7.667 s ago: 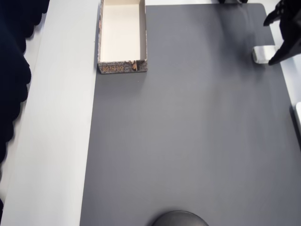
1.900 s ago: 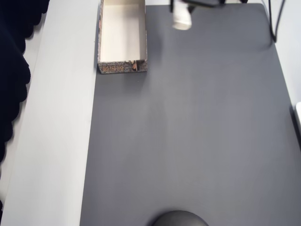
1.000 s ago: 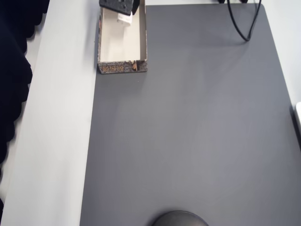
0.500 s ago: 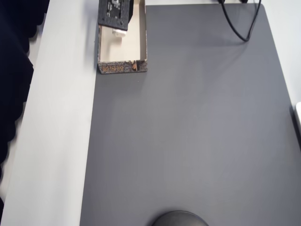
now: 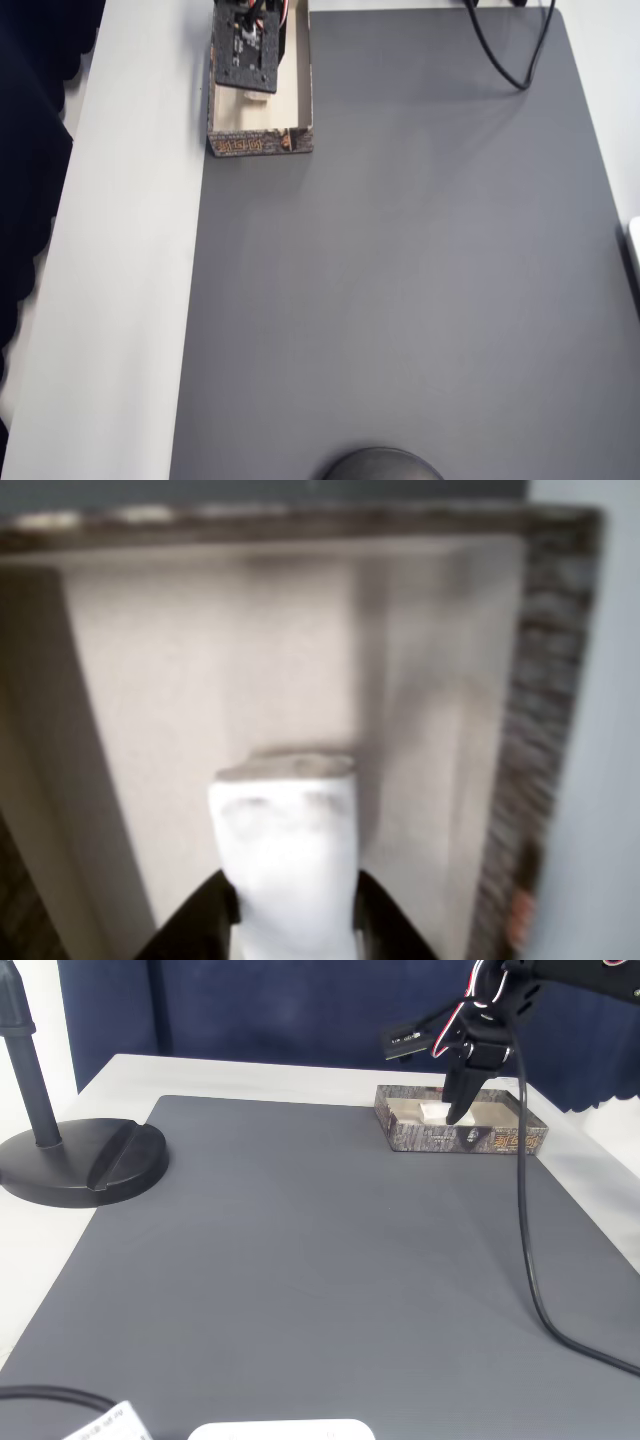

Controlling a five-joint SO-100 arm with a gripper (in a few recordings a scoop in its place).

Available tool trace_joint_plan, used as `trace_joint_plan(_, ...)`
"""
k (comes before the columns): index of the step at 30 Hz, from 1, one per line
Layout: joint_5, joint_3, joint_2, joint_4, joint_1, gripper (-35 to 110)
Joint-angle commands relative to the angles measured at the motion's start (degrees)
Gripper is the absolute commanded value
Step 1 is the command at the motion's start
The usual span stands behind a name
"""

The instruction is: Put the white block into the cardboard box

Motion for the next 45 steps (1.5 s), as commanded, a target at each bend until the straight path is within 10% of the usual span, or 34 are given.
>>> trace_joint_plan(1, 0.3, -4.8, 0.9, 0.4, -1.0, -2)
trace_joint_plan(27, 0.1, -5.7, -0.1, 0.1, -1.0, -1)
trace_joint_plan(45, 5.4, -5.4, 0.8, -2.8, -1.3, 24)
